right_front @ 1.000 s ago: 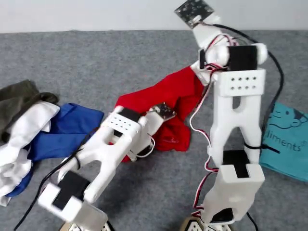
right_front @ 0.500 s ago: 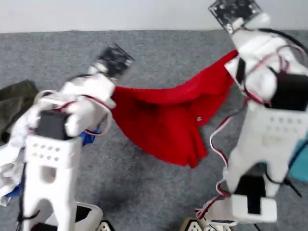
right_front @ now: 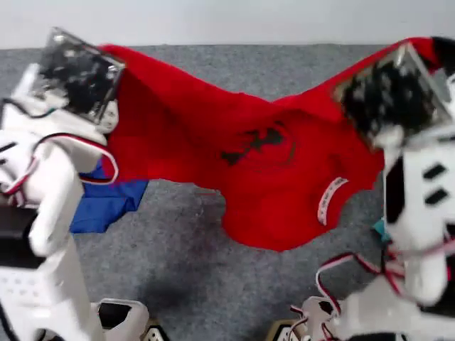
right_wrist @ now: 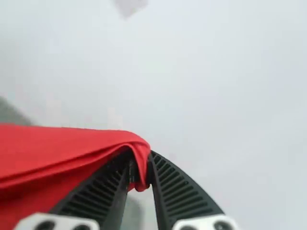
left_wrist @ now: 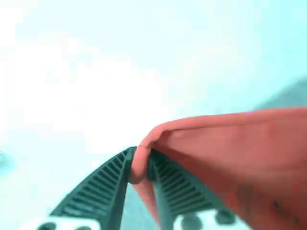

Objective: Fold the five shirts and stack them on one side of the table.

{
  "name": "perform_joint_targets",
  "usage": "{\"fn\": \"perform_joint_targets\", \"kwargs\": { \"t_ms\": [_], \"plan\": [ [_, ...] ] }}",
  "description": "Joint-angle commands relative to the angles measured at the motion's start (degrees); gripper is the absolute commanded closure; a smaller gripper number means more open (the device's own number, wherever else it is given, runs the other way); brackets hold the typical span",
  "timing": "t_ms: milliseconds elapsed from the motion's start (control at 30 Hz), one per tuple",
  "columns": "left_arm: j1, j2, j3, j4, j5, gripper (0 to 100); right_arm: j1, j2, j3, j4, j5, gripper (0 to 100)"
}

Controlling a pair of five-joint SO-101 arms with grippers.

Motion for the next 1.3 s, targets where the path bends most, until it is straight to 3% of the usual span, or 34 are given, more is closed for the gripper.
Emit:
{"fn": "perform_joint_targets", "kwargs": {
  "t_ms": [0, 133, 333, 567, 733, 867, 967, 1067, 1267],
  "plan": [
    [-0.3, -1.9, -6.5, -2.7, -3.5, 99, 3.4, -3.9, -0.6, -4.5, 1.5, 99.0],
    [-0.4, -1.9, -14.4, -1.0, -4.6, 99, 8.4, -7.3, -0.6, -10.3, 1.7, 99.0],
    [-0.3, -1.9, -24.5, 9.6, -4.6, 99, 17.0, -12.4, -0.6, -14.5, 1.8, 99.0],
    [0.2, -1.9, -32.7, 23.6, -4.4, 99, 18.2, -14.3, -0.4, -15.1, 6.9, 99.0],
    [0.2, -1.9, -25.0, 25.0, -4.3, 99, 18.2, -12.2, 5.8, -9.6, 7.3, 99.0],
    [0.4, -1.4, -8.3, 24.8, -4.3, 99, 16.1, -9.0, 17.1, -8.5, 7.3, 99.0],
    [0.4, -1.4, 9.3, 20.7, -4.5, 99, 12.9, -6.8, 25.3, -8.6, 7.3, 99.0],
    [-0.1, -1.4, 24.6, 11.3, -4.6, 99, 9.0, -4.7, 32.4, -11.6, 7.1, 99.0],
    [-0.2, -1.3, 41.4, -10.7, -4.6, 99, 6.0, -0.4, 46.1, -26.4, 7.3, 99.0]
  ]
}}
